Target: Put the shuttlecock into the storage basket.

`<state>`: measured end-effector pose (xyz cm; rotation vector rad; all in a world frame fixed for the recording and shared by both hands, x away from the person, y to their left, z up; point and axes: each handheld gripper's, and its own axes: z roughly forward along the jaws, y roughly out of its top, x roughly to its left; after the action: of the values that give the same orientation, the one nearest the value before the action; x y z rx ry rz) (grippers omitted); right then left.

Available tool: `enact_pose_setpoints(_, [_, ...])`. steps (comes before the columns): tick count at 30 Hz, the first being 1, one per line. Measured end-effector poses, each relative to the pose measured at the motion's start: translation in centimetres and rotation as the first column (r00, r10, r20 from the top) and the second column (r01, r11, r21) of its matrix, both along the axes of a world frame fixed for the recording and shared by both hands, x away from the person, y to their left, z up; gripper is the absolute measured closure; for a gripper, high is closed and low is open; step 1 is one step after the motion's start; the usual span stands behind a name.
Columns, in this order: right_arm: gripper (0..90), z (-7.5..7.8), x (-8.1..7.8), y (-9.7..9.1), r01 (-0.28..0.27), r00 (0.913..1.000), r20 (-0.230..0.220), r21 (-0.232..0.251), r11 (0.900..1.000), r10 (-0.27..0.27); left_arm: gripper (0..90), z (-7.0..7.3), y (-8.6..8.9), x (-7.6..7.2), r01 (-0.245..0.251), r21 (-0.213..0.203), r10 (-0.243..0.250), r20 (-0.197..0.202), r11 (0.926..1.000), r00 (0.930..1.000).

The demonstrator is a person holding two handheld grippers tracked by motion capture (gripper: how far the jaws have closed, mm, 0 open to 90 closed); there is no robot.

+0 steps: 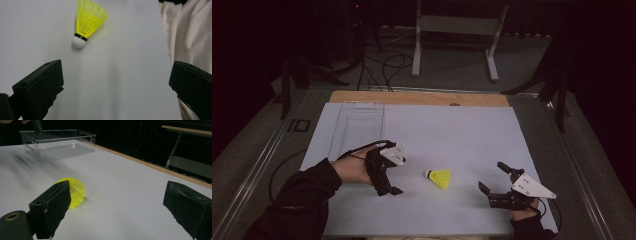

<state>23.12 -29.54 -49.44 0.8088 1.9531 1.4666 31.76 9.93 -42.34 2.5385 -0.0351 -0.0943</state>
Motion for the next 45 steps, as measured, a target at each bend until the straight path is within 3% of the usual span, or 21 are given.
enact_pose_setpoints(8, [7.4,0.0,0.0,0.0,-0.004,1.0000,-0.002,-0.001,1.0000,0.004,0.7,-0.8,-1.4,0.2,0.061,0.045,-0.061,-0.015,0.9971,0.9981])
enact_pose_setpoints(17, [7.4,0.0,0.0,0.1,-0.009,1.0000,0.001,-0.008,0.9999,0.009,0.7,-1.3,-2.4,1.2,0.095,0.002,-0.095,-0.031,0.9955,0.9950])
enact_pose_setpoints(33, [7.5,0.0,0.0,0.1,-0.014,0.9999,0.002,-0.010,0.9999,0.014,3.2,-2.4,-4.0,3.0,0.126,-0.036,-0.126,-0.001,0.9914,0.9921])
enact_pose_setpoints(40, [7.4,0.0,0.0,0.1,-0.021,0.9998,0.002,-0.008,0.9997,0.021,9.3,-3.0,-4.7,3.8,0.165,-0.045,-0.164,0.024,0.9853,0.9862])
enact_pose_setpoints(45, [7.5,-0.1,0.0,0.1,-0.024,0.9997,0.001,-0.009,0.9997,0.024,13.3,-3.7,-5.2,4.6,0.152,-0.052,-0.151,0.012,0.9870,0.9884])
